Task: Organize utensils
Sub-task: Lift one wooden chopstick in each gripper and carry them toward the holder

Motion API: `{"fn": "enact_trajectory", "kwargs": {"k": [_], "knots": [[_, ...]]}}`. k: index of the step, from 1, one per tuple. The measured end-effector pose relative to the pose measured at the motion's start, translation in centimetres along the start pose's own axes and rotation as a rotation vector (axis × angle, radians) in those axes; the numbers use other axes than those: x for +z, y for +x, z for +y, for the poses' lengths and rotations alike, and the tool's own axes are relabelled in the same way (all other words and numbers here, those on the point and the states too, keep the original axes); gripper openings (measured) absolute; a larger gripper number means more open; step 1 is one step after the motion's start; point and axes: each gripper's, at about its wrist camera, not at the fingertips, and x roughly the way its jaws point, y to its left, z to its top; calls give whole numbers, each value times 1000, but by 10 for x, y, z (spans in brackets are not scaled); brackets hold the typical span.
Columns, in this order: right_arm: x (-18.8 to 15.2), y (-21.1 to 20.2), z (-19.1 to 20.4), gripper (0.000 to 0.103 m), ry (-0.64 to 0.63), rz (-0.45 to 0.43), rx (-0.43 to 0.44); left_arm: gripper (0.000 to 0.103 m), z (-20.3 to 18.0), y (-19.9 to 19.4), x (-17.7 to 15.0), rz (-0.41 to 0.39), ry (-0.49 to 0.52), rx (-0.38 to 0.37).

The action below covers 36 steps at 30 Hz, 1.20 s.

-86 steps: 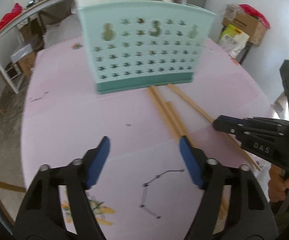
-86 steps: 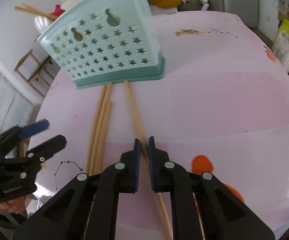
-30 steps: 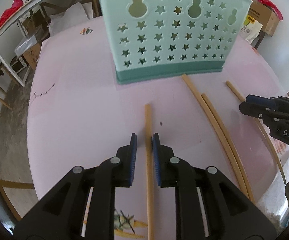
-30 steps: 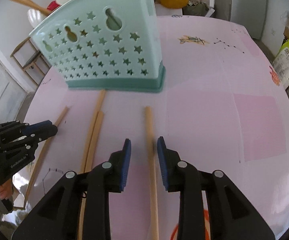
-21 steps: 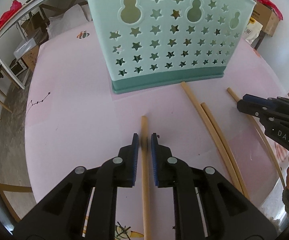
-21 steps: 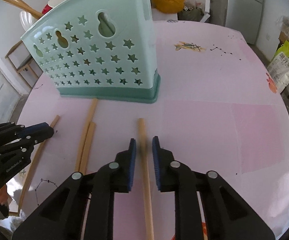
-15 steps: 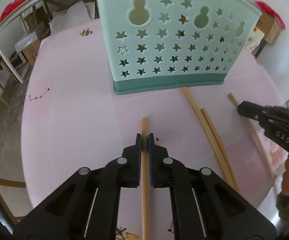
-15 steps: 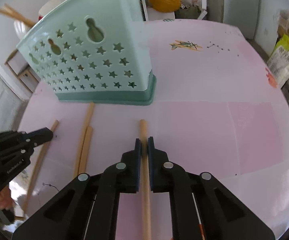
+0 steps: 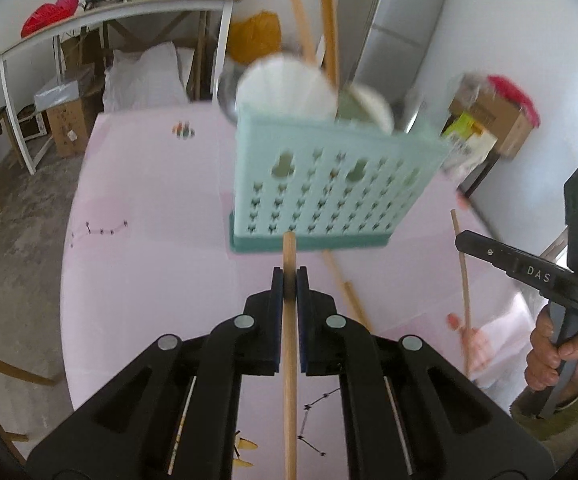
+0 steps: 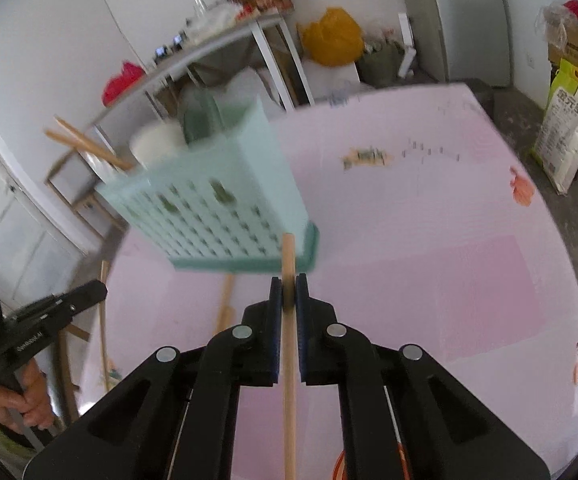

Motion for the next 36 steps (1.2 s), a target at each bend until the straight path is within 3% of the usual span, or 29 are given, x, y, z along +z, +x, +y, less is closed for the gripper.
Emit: {"fn": "enact_trajectory", "kwargs": {"k": [9, 18, 29, 36], "knots": [[51, -81, 15, 7, -27, -222, 105, 5, -6, -54, 16, -195, 14, -69], [115, -140, 61, 7, -179, -436, 173, 5, -7, -69, 25, -254, 6, -67], [168, -140, 93, 7, -276, -486, 154, 5, 1, -79, 26, -288, -21, -57], [174, -111, 89, 5, -255, -442, 124, 5, 7, -84, 29, -309, -36, -55]]}}
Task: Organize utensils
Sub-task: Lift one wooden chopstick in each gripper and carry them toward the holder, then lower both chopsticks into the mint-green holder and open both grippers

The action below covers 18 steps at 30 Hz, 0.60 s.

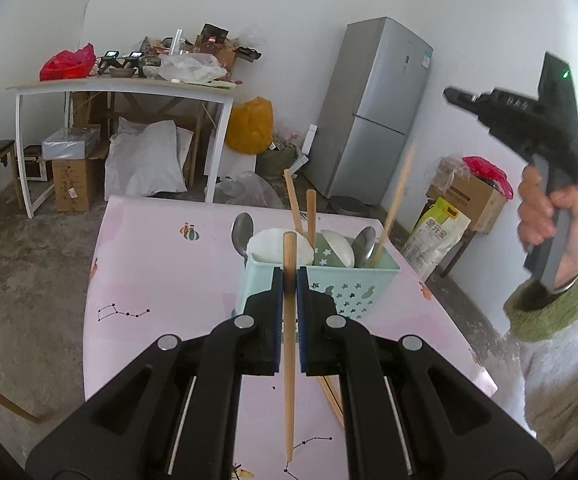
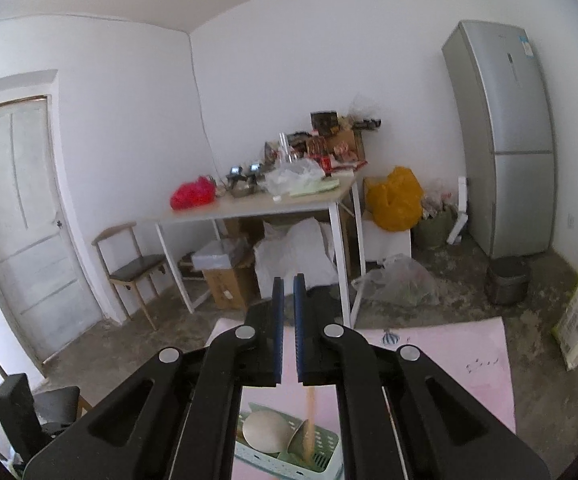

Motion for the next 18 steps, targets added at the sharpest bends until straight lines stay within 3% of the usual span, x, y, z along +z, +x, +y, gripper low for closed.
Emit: {"fn": "enact_trajectory", "kwargs": {"k": [9, 18], "knots": [[-36, 25, -22, 5, 73, 104, -26, 5, 3, 2, 5, -15, -4, -6], [-71, -7, -51, 6, 197, 125, -52, 5, -11, -11, 36, -99, 22, -75]]}}
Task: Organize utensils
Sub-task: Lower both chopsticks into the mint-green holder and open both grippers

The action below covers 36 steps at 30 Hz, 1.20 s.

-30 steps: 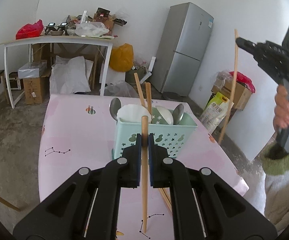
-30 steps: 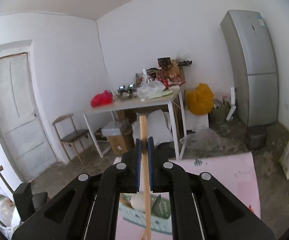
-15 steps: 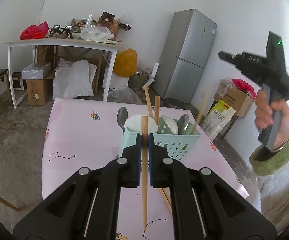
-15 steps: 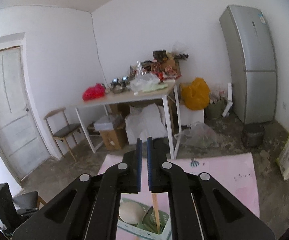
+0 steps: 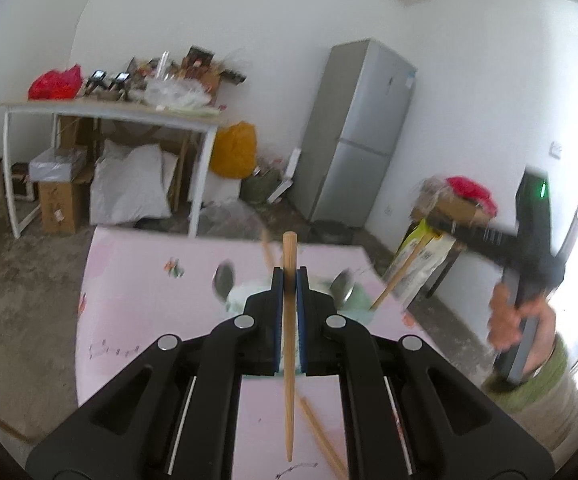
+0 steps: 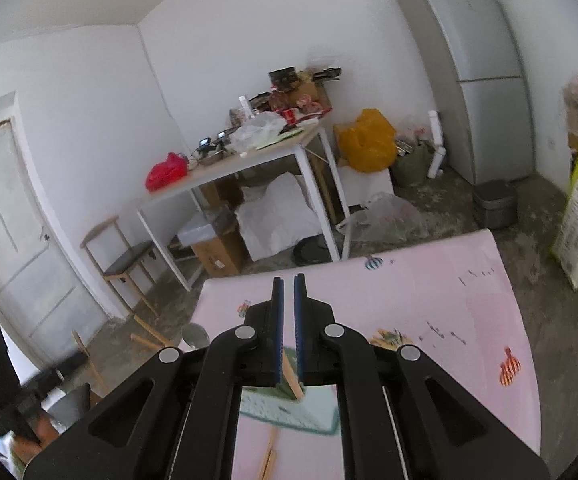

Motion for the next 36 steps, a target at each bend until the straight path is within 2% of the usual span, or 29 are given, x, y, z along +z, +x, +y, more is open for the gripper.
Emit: {"fn": "enact_trajectory", "kwargs": {"k": [9, 13, 16, 20, 23, 25, 34, 36], "knots": [[-40, -25, -37, 6, 130, 29, -44, 5, -49, -5, 78, -191, 38, -224], [-53, -27, -52, 6, 181, 42, -58, 5, -78, 10, 102, -254, 67, -272], [-60, -29, -62, 6, 209, 47, -62, 5, -92, 28, 111, -269, 69, -294], [-68, -31, -76, 6, 242, 53, -66, 5, -104, 58, 116, -273, 85, -273], [-69, -30, -84, 6, 257, 55, -73, 5, -110, 84, 108, -247, 116, -225], [-71, -31, -90, 6, 265, 55, -79, 5, -109, 98, 98, -232, 137, -185], [-83, -31, -101, 6, 308, 62, -79, 5, -87, 140, 51, -186, 144, -99], [-84, -32, -101, 6, 310, 60, -78, 15, -81, 141, 42, -163, 139, -95]]}}
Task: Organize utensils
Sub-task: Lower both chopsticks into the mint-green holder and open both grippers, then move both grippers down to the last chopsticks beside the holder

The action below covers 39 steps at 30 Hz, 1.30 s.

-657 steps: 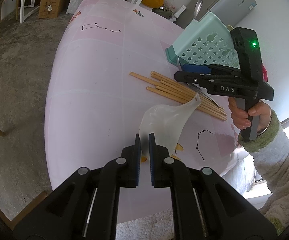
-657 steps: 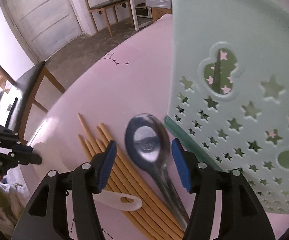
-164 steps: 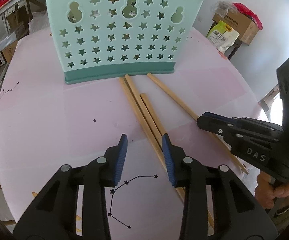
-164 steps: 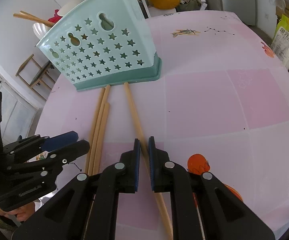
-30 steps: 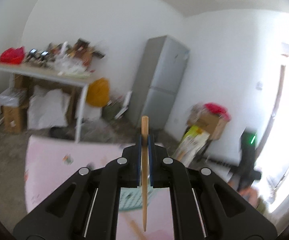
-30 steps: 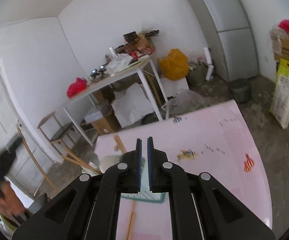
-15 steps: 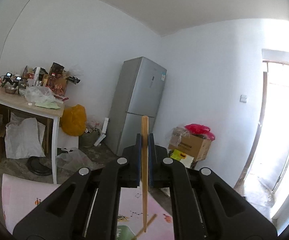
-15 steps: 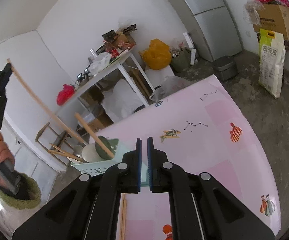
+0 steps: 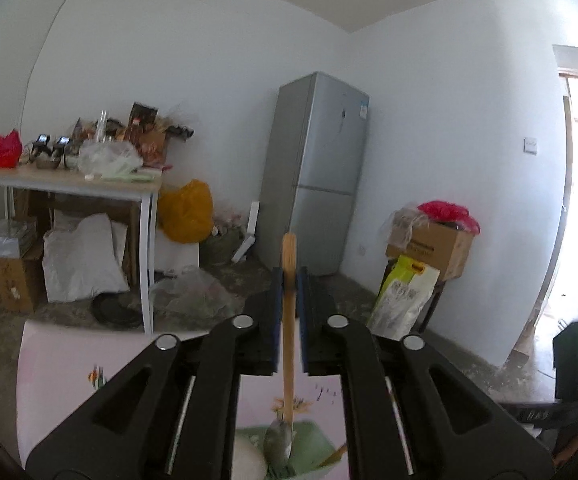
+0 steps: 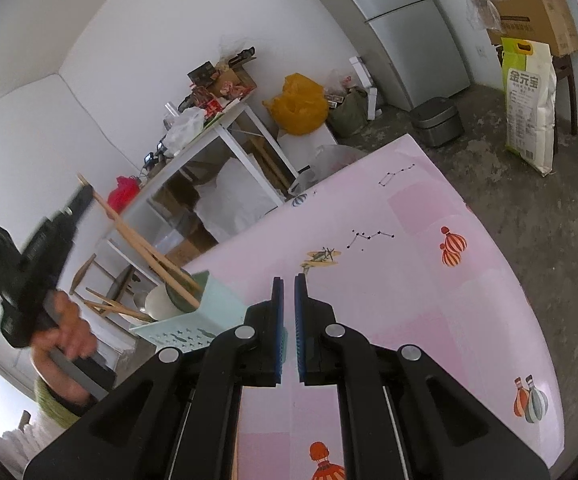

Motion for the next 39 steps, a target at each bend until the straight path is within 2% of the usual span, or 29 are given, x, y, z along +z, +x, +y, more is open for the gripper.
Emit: {"fn": "enact_trajectory", "kwargs": {"k": [2, 4, 6, 9, 15, 19, 20, 23, 26, 31, 34, 39], "knots": [[-2, -3, -1, 6, 2, -2, -2, 25, 3, -6, -5, 3, -6, 10], [-4, -4, -1, 6, 7, -1, -2, 28, 6, -15, -7, -2, -13, 14], [-7, -6, -1, 6, 7, -1, -4, 38, 7, -27, -7, -17, -13, 25], [-10, -11, 2, 6, 5, -3, 0, 42, 8, -56, -6, -37, 0, 59], [-25, -17, 13, 8, -33, 12, 4, 56, 5, -106, -17, 3, 41, 120], [-42, -14, 31, 35, -94, 50, 14, 63, 13, -127, -41, 110, 37, 167], [-47, -12, 36, 36, -111, 63, 17, 64, 15, -129, -48, 141, 34, 179], [-64, -2, 47, 37, -139, 120, 32, 65, 20, -132, -78, 244, 43, 233], [-80, 13, 55, 37, -140, 190, 42, 65, 28, -130, -112, 375, 1, 249], [-116, 36, 59, 35, -135, 302, 18, 65, 39, -127, -160, 532, -25, 293], [-133, 47, 59, 31, -147, 348, -8, 65, 46, -126, -183, 606, -74, 278], [-142, 56, 57, 29, -136, 378, -39, 65, 47, -116, -205, 676, -163, 184]]}}
